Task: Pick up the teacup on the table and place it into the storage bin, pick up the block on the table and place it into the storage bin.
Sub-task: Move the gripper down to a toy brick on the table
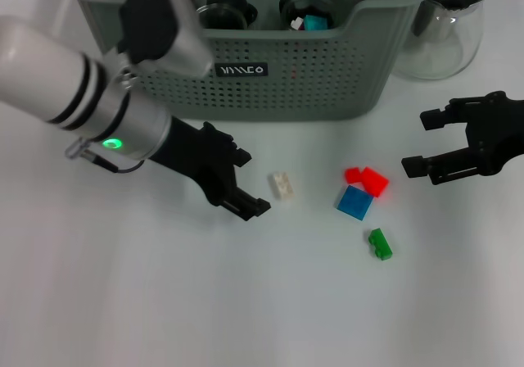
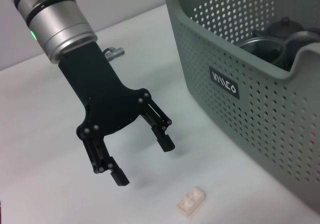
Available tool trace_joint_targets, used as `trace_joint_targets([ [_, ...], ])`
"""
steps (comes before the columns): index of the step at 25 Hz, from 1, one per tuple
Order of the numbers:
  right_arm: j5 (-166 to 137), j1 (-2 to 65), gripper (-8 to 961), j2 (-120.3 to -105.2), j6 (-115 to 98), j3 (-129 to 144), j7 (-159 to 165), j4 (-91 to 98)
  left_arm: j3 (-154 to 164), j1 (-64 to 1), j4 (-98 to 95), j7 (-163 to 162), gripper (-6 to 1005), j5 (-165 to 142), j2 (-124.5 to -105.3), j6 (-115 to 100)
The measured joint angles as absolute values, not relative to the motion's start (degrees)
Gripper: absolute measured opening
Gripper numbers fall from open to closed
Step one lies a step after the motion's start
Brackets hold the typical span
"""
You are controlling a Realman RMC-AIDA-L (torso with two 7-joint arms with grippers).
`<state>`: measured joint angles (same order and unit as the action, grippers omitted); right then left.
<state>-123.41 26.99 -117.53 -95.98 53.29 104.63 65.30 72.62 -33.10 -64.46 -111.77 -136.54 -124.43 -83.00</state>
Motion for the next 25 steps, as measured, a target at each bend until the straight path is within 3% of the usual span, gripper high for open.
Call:
trace_joint_targets([
  [25,-125.7,27.4,946,-117.6,-95.8,52.6,104.5,64.9,93.5,-42.2,-59.3,-133.8,859,-145.1,-124.61,-69.7],
])
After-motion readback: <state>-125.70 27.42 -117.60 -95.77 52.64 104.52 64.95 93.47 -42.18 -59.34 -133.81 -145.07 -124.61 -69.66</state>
